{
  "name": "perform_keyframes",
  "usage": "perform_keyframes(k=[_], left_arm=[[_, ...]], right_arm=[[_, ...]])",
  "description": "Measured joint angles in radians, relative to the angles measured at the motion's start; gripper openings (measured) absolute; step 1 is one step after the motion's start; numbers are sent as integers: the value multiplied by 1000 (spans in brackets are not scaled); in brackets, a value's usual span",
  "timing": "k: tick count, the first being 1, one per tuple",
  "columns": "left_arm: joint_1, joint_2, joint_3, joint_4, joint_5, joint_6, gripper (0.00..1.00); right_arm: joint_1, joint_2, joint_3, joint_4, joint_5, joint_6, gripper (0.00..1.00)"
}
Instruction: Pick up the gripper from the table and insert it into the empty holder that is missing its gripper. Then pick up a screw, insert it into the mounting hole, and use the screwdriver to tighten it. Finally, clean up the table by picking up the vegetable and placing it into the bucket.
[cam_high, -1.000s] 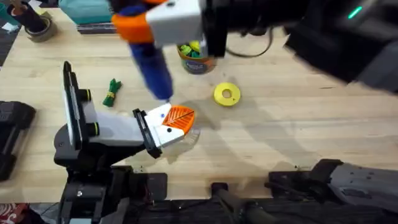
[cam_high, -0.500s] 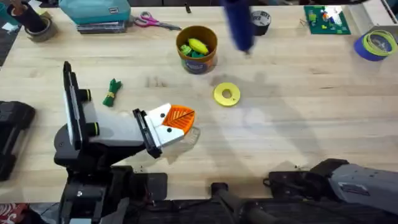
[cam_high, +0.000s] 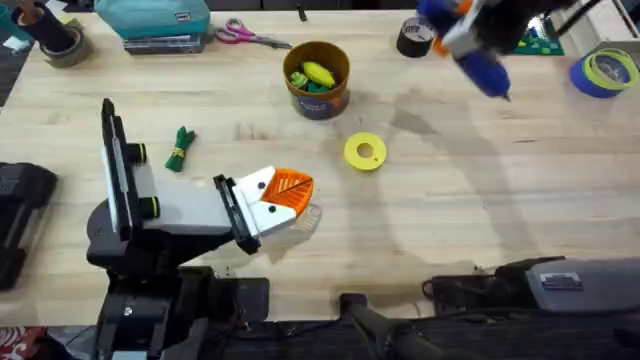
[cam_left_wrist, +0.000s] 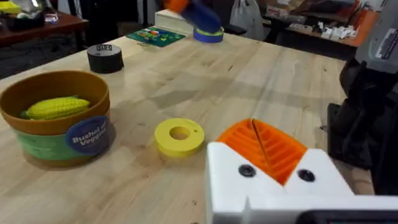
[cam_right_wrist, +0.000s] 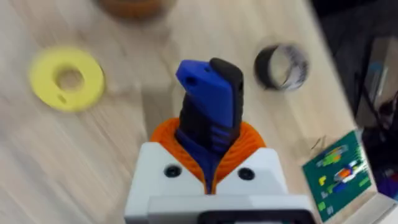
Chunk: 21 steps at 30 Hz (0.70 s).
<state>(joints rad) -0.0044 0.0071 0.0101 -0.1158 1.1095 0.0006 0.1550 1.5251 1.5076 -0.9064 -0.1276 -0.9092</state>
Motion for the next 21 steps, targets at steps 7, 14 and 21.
perform_keyframes(k=[7, 14, 21], left_arm=[[0, 0, 0, 0, 0, 0, 11], [0, 0, 0, 0, 0, 0, 11], [0, 0, 0, 0, 0, 0, 11]], right_arm=[[-2, 113, -229, 151, 115, -197, 23], [-7, 196, -292, 229, 199, -311, 23], [-19, 294, -295, 229, 235, -356, 23]])
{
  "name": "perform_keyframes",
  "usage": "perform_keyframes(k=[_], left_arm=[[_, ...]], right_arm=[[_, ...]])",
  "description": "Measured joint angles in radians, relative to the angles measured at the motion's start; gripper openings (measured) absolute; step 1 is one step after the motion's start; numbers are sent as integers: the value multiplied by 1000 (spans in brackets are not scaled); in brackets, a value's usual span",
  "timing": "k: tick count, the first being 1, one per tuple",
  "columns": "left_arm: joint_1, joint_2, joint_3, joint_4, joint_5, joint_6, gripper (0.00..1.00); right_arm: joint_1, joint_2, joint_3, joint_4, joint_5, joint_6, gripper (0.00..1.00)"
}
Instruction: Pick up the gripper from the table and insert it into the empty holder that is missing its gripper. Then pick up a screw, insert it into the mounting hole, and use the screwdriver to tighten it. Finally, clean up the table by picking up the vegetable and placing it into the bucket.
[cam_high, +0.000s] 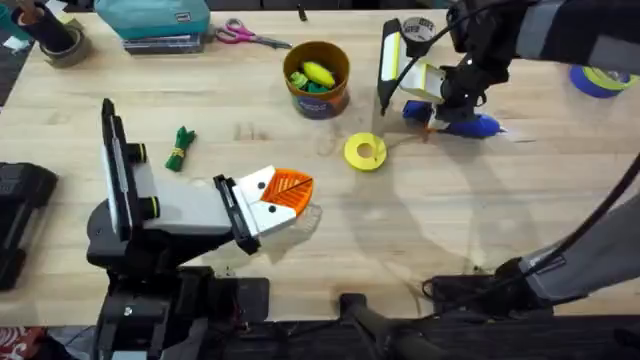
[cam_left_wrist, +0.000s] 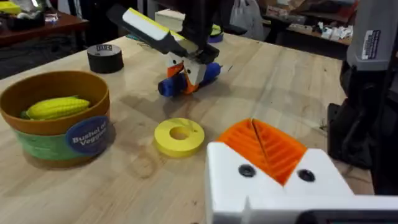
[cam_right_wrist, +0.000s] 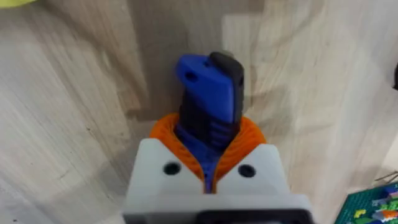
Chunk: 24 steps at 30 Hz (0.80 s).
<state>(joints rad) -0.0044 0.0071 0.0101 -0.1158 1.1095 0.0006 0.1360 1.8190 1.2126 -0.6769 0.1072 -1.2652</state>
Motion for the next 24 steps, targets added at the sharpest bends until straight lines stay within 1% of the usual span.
perform_keyframes(k=[1, 4, 5, 6, 7, 8, 9, 11, 12, 14, 17, 18, 19, 23, 24], left_arm=[[0, 0, 0, 0, 0, 0, 11], [0, 0, 0, 0, 0, 0, 11], [0, 0, 0, 0, 0, 0, 11], [0, 0, 0, 0, 0, 0, 11], [0, 0, 0, 0, 0, 0, 11], [0, 0, 0, 0, 0, 0, 11], [0, 0, 0, 0, 0, 0, 11], [0, 0, 0, 0, 0, 2, 26], [0, 0, 0, 0, -1, 7, 123], [0, 0, 0, 0, 0, 7, 448], [0, 0, 0, 0, 0, 7, 904], [0, 0, 0, 0, 0, 6, 963], [0, 0, 0, 0, 0, 6, 979], [0, 0, 0, 5, -7, 7, 985], [0, 0, -4, 54, -26, -35, 986]], right_arm=[[0, 2, 0, 0, 4, 0, 48], [0, 0, 0, 1, 9, -4, 455], [0, 0, 0, 4, 11, -7, 600], [0, -3, 0, 11, 12, -8, 772], [0, -6, 0, 14, 14, -8, 903], [0, -10, 1, 14, 16, -11, 975], [0, -16, 0, -2, 20, 6, 994], [0, -66, 0, -4, 20, 59, 995], [0, -92, 0, -4, 20, 73, 995], [0, -168, 0, -4, 20, 116, 995], [0, -299, 0, -3, 20, 194, 995], [0, -341, 0, -3, 20, 223, 995], [0, -381, 0, -4, 20, 255, 995], [0, -501, 0, -5, 20, 404, 995], [0, -578, 0, -10, 20, 555, 996]])
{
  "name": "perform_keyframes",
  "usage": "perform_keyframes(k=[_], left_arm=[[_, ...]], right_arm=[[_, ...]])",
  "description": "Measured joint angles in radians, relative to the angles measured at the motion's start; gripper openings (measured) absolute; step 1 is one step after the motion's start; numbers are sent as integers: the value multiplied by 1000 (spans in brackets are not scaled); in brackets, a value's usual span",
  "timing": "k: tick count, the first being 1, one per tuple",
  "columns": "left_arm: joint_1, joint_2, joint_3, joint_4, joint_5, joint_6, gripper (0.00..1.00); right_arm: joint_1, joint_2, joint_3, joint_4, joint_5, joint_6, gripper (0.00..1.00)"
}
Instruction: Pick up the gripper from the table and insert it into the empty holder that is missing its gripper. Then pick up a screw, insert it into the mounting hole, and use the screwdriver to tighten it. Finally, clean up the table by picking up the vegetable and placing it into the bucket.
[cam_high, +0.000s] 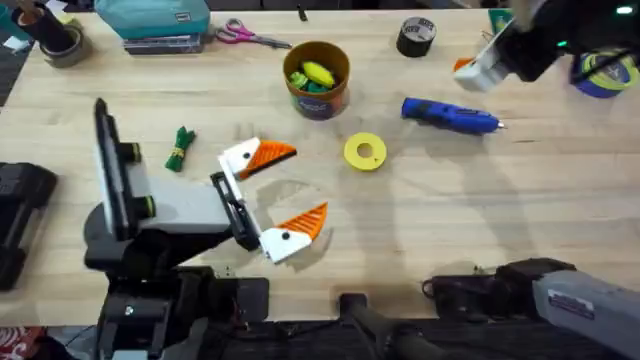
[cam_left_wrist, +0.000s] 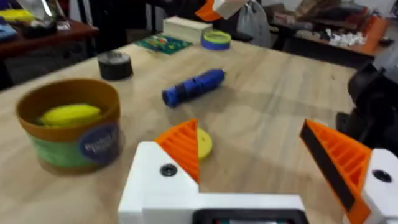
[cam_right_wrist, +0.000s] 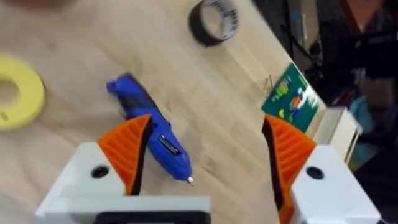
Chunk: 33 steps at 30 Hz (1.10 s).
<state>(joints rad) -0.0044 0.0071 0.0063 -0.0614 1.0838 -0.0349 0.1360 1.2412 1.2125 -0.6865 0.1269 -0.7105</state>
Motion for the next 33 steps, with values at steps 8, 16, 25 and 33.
perform_keyframes(k=[8, 16, 25, 33], left_arm=[[0, 4, 65, 91, -106, -119, 985], [14, 244, 472, -331, -286, 1, 985], [53, 639, 882, -836, -513, 166, 985], [54, 842, 992, -999, -763, 216, 985]], right_arm=[[0, -262, 0, -98, -1, 514, 995], [0, -506, -1, -348, -53, 711, 995], [0, -657, -155, -393, -70, 747, 996], [0, -664, -257, -348, -72, 801, 995]])
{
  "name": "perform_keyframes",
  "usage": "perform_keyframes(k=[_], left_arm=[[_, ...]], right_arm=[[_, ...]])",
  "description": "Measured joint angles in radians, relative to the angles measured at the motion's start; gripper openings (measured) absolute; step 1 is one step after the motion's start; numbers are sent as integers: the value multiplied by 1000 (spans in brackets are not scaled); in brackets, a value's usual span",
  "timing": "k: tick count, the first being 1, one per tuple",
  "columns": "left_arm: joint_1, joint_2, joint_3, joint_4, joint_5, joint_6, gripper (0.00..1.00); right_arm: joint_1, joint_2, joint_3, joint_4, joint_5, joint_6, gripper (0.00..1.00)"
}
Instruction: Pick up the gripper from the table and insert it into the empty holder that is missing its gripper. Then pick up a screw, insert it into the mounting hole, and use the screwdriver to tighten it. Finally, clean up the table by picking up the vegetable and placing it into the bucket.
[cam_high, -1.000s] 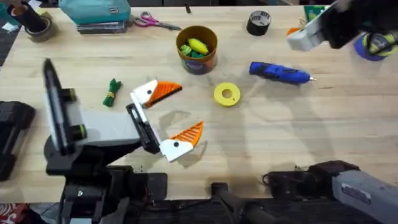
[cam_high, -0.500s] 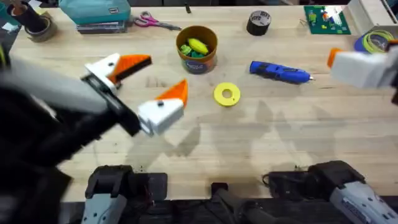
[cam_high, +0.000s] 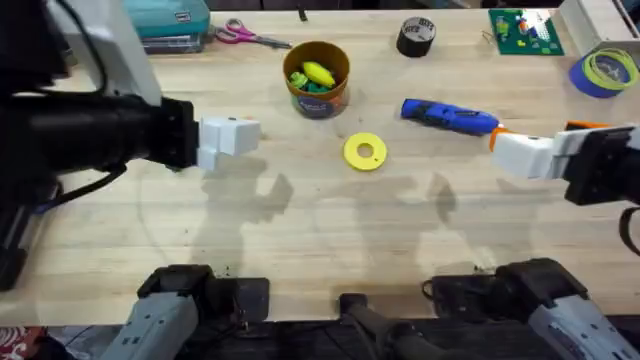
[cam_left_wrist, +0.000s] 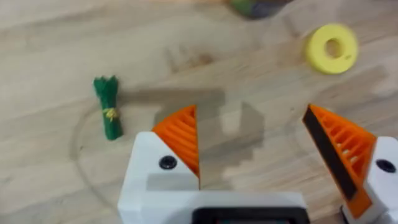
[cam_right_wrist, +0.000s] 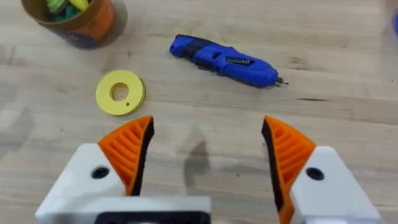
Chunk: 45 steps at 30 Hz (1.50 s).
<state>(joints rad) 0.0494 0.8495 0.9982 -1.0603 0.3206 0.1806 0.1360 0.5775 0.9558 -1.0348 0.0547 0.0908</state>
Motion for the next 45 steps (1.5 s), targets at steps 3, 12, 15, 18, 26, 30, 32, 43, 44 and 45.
perform_keyframes(k=[3, 12, 15, 18, 26, 30, 32, 43, 44, 45], left_arm=[[0, 56, 0, -13, -55, 3, 986], [2, 135, 0, 17, -127, 6, 986], [38, 135, 0, 16, -187, 8, 986], [130, 148, 11, 5, -221, 21, 986], [332, 305, 30, 37, -247, 173, 983], [370, 456, 35, 60, -239, 213, 986], [388, 543, 50, 69, -234, 225, 991], [398, 882, 179, 98, -227, 287, 868], [398, 900, 180, 100, -227, 289, 838], [398, 919, 180, 99, -227, 290, 806]], right_arm=[[0, 0, 0, 3, 0, 8, 995], [0, 0, 0, 11, 0, 14, 995], [0, 0, 0, 11, 0, 14, 996], [0, 0, 0, 13, 0, 15, 995], [0, 0, 0, 26, 0, 14, 995], [0, 0, 0, 26, 0, 14, 995], [0, 0, 0, 26, 0, 15, 995], [0, 0, 0, 26, 0, 14, 995], [0, 0, 0, 26, 0, 14, 995], [0, 0, 0, 26, 0, 15, 995]])
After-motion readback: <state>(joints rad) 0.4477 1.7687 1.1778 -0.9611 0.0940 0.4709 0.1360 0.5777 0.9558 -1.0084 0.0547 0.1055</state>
